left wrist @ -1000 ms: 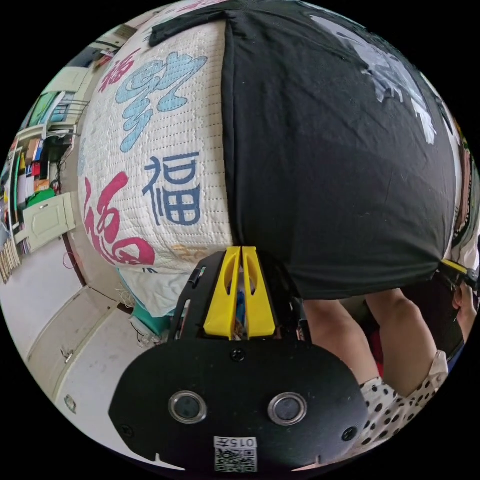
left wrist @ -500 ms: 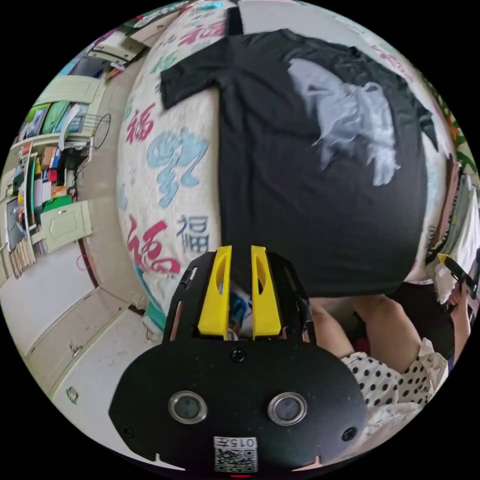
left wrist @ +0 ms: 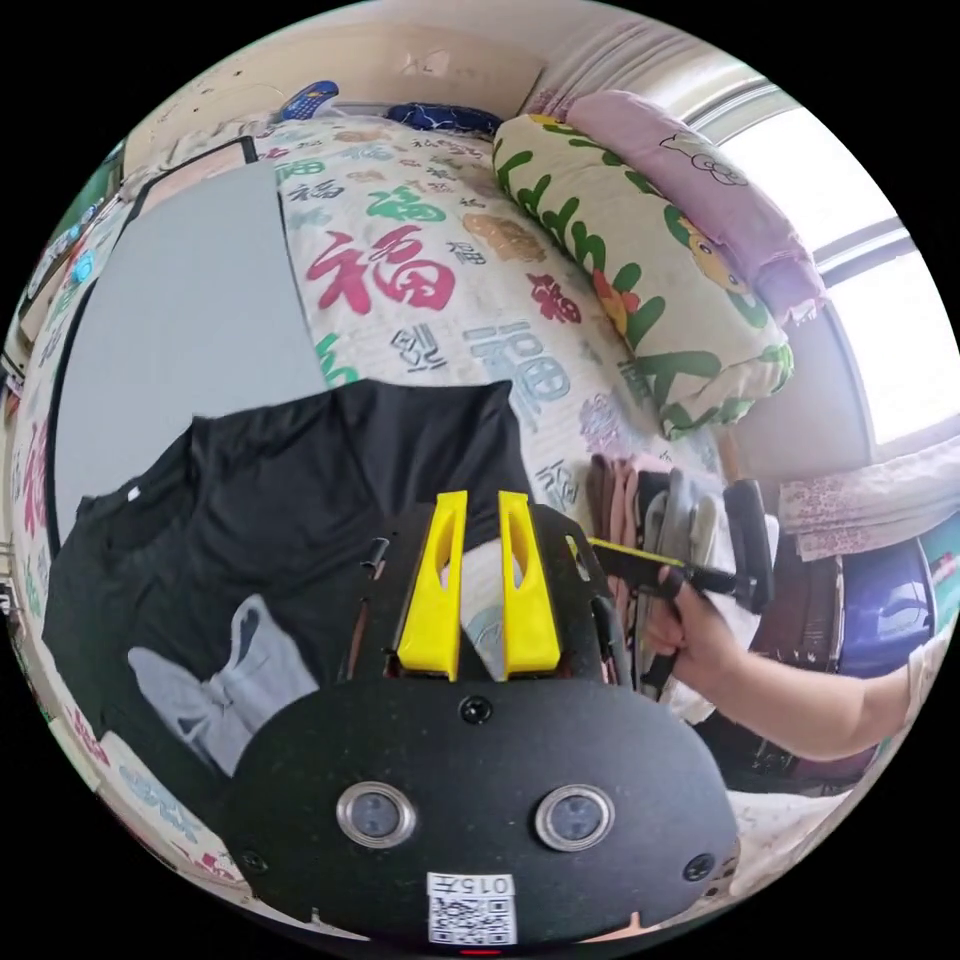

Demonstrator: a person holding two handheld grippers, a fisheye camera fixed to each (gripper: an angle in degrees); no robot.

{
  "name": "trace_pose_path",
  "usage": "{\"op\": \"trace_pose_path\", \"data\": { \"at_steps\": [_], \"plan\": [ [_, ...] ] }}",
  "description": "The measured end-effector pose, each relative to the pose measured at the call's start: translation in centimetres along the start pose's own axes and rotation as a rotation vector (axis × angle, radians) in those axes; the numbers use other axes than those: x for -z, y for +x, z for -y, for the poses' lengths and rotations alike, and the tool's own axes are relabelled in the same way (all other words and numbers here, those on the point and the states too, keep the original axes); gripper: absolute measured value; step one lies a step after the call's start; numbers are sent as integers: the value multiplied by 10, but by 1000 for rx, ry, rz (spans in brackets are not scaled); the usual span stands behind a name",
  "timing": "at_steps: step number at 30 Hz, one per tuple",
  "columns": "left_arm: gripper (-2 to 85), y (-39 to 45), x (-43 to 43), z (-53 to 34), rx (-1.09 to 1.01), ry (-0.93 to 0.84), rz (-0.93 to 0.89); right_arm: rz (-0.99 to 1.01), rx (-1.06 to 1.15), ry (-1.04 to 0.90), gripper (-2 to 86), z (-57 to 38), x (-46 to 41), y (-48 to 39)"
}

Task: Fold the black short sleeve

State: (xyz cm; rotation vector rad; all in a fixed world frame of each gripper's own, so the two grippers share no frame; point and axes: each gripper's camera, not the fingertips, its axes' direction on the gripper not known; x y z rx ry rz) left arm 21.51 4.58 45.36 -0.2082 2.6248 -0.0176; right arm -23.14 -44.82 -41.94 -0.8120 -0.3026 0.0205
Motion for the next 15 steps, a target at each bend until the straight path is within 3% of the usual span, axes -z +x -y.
{"op": "trace_pose_path", "data": {
  "at_steps": [6,15],
  "plan": [
    [67,24,-102,86,141,-69,-111,38,-50,-27,73,24,-3,-19],
    [58,81,-235,162,105,-199,98,-55,19,-40,39,23,-6,-57]
  ]
}}
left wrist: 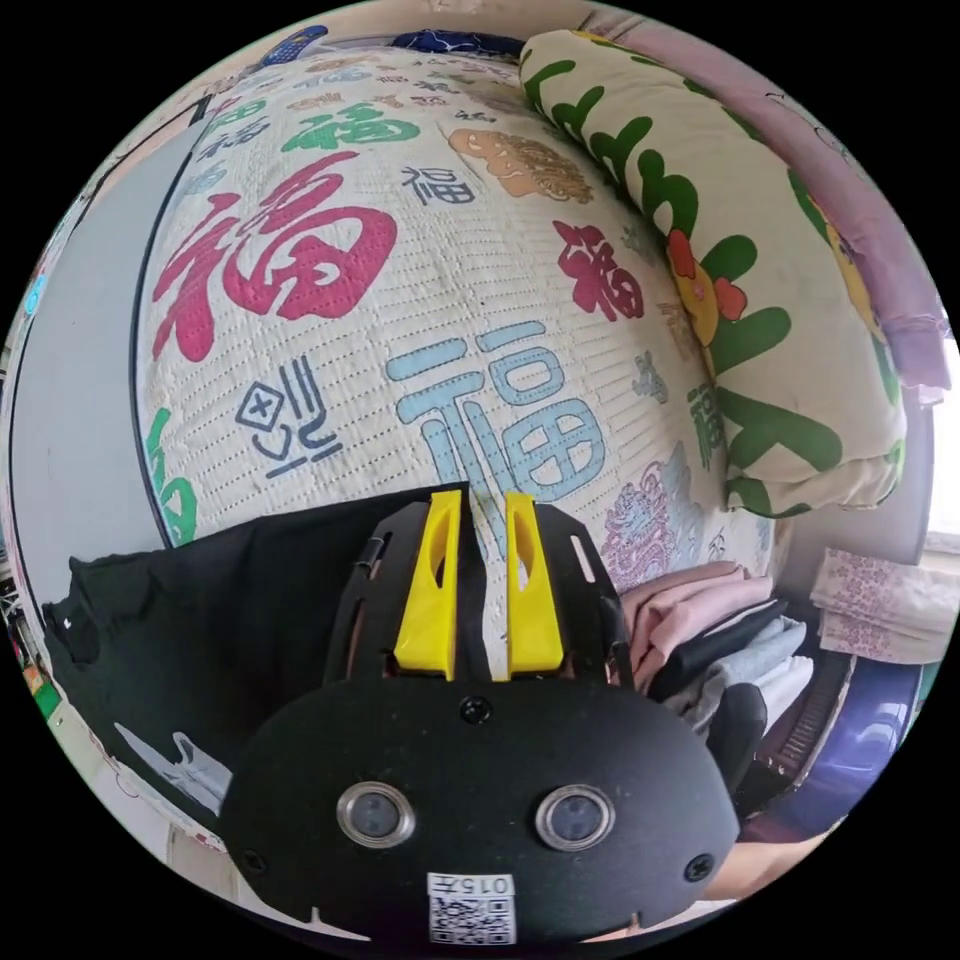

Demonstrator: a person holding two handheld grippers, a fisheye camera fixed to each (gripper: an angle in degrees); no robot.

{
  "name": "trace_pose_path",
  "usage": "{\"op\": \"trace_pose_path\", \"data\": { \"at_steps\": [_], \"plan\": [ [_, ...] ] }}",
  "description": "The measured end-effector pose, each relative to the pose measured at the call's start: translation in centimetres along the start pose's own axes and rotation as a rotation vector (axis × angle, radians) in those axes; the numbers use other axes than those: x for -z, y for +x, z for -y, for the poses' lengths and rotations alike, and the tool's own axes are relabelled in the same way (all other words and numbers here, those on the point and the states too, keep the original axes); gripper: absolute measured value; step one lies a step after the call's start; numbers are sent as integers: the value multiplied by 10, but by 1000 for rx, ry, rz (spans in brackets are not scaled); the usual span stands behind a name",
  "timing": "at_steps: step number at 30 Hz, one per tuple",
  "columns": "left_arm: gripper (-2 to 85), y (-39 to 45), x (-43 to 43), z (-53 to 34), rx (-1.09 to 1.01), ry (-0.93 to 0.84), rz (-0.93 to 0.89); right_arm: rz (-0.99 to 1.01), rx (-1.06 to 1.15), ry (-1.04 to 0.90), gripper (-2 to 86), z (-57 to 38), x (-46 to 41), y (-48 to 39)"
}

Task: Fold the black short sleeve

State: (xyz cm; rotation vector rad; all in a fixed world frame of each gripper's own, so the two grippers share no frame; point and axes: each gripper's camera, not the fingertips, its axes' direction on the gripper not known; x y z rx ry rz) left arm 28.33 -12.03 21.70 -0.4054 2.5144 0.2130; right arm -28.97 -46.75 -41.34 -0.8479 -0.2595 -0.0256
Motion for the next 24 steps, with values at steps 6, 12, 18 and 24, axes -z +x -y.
{"op": "trace_pose_path", "data": {
  "at_steps": [6,12,18,24],
  "plan": [
    [-1,9,-8,-1,129,118,-129,10,68,7,-3,-12,10,-17],
    [-6,-22,79,-73,273,488,-331,117,353,20,-5,-40,43,-76],
    [-7,-62,121,-207,497,533,-98,173,624,-158,-1,-92,-11,-147],
    [8,-52,68,-293,764,346,106,119,685,-349,67,-122,-87,-154]
  ]
}}
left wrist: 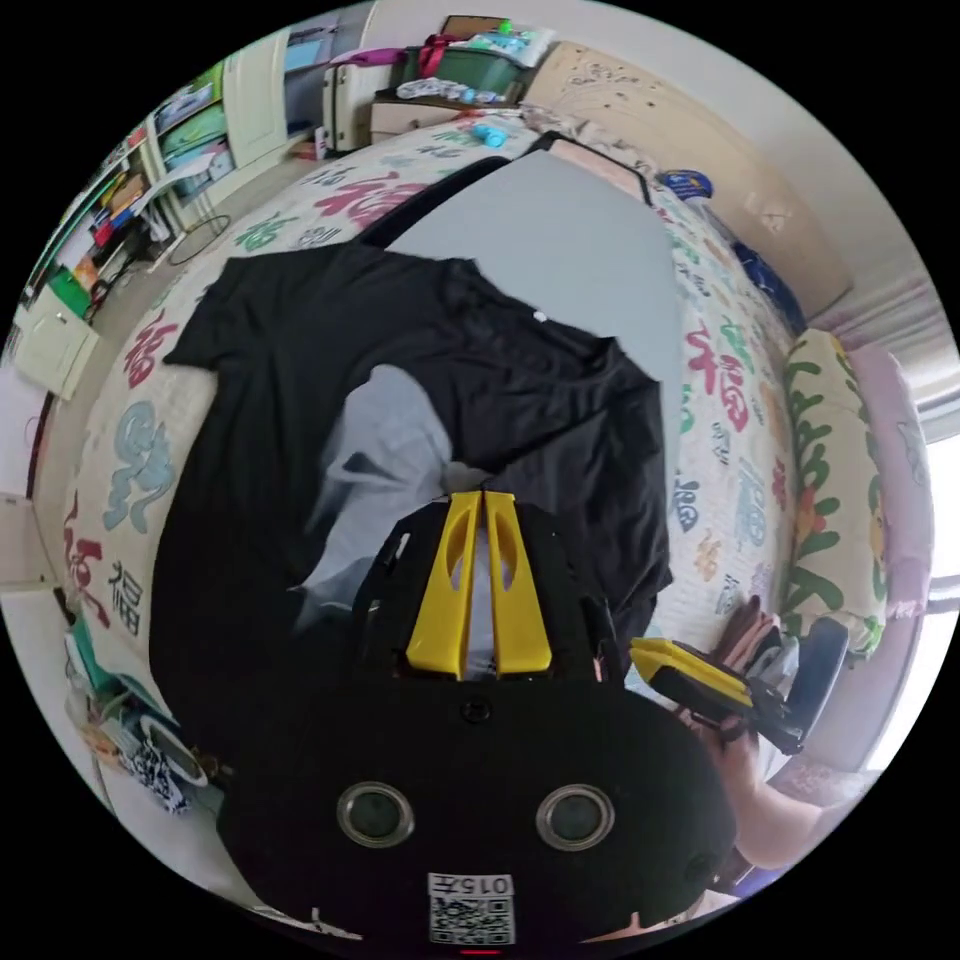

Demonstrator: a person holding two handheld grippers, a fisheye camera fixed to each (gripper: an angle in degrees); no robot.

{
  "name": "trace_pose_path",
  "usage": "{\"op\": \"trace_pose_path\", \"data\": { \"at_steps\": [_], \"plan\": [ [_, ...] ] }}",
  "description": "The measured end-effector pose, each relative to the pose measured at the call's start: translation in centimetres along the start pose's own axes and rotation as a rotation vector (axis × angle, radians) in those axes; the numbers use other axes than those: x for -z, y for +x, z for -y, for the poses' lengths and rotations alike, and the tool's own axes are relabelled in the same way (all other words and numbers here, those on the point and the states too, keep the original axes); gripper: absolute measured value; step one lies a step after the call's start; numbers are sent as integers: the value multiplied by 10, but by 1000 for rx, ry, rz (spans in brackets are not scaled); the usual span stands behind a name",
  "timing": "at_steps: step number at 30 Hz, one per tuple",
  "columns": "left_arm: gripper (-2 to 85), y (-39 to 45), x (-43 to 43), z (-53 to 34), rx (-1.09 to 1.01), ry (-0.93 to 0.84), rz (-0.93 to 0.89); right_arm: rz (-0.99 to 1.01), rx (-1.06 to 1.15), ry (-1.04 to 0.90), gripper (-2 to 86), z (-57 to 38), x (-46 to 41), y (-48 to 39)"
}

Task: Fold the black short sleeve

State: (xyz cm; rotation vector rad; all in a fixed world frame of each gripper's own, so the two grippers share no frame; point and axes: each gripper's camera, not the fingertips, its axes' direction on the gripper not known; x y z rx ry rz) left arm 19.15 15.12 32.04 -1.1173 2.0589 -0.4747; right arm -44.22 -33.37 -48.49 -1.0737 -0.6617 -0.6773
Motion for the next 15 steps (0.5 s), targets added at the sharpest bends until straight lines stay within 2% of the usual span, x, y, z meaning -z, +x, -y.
{"op": "trace_pose_path", "data": {
  "at_steps": [3,5,8,15],
  "plan": [
    [39,8,6,-35,44,23,-66,-41,-55,75,76,-5,8,23],
    [46,46,11,-57,-76,9,-146,-62,-140,120,75,1,16,53],
    [46,106,10,-78,-236,-4,-181,-75,-155,130,74,21,11,73],
    [91,208,-21,-41,-360,59,-262,-99,-95,94,60,65,-34,79]
  ]
}}
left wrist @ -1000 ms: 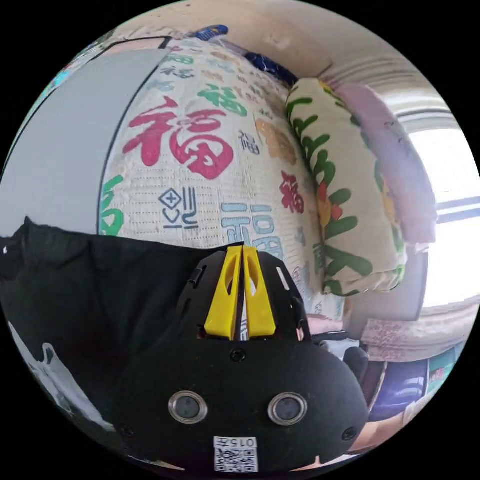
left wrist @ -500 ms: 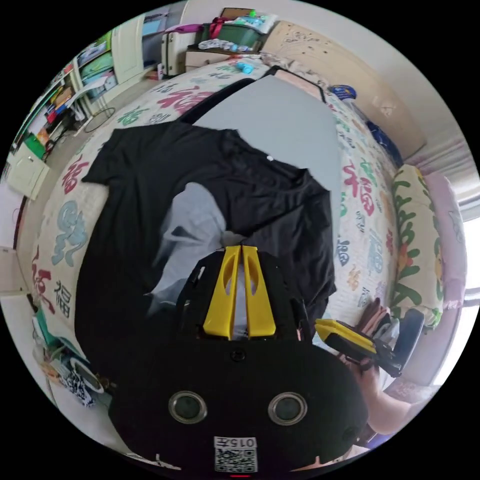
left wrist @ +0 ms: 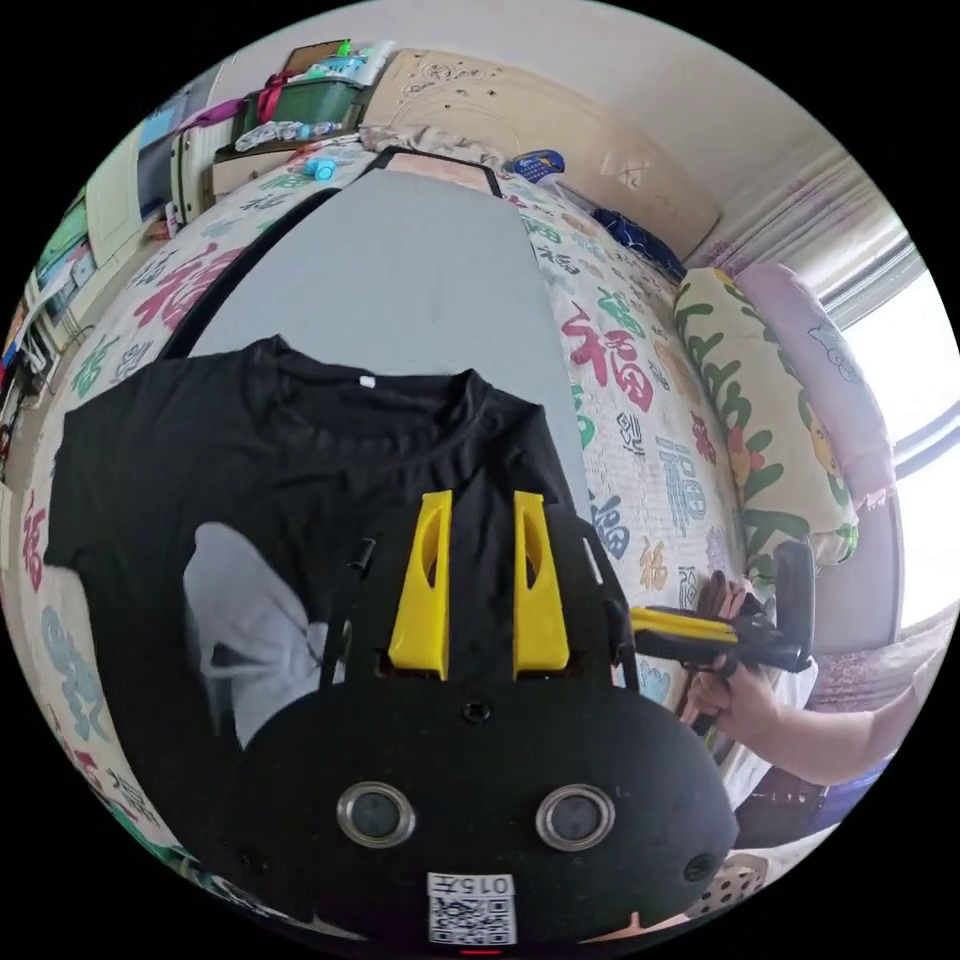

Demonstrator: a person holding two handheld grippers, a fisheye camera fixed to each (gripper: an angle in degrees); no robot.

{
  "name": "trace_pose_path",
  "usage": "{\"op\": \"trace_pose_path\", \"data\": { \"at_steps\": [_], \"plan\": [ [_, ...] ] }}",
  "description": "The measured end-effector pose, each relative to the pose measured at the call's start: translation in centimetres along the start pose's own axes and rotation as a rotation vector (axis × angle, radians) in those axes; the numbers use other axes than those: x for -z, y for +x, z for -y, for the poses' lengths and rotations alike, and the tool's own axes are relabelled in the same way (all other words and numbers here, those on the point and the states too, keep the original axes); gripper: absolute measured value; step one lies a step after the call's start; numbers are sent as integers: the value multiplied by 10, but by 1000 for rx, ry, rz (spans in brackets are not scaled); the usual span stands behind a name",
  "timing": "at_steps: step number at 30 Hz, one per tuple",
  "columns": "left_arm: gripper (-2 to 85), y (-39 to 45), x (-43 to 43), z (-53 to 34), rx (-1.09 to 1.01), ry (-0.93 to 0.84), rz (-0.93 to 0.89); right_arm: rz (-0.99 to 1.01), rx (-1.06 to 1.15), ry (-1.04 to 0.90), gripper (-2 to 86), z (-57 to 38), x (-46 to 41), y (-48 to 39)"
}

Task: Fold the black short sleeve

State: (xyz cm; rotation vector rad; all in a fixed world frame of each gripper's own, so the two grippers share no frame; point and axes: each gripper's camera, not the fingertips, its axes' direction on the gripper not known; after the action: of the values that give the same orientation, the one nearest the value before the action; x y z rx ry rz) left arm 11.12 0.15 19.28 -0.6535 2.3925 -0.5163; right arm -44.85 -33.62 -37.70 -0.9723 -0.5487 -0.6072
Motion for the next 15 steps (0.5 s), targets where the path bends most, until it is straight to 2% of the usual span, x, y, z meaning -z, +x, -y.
{"op": "trace_pose_path", "data": {
  "at_steps": [4,7,11,15],
  "plan": [
    [84,52,-37,33,-98,-98,-35,-16,-22,15,28,6,-26,7],
    [32,99,-51,35,-210,-166,15,-20,-68,36,13,7,-42,17],
    [-1,160,-45,29,-321,-158,96,-50,-88,77,6,6,-67,28],
    [-3,195,-41,31,-344,-181,137,-65,-107,79,10,9,-99,38]
  ]
}}
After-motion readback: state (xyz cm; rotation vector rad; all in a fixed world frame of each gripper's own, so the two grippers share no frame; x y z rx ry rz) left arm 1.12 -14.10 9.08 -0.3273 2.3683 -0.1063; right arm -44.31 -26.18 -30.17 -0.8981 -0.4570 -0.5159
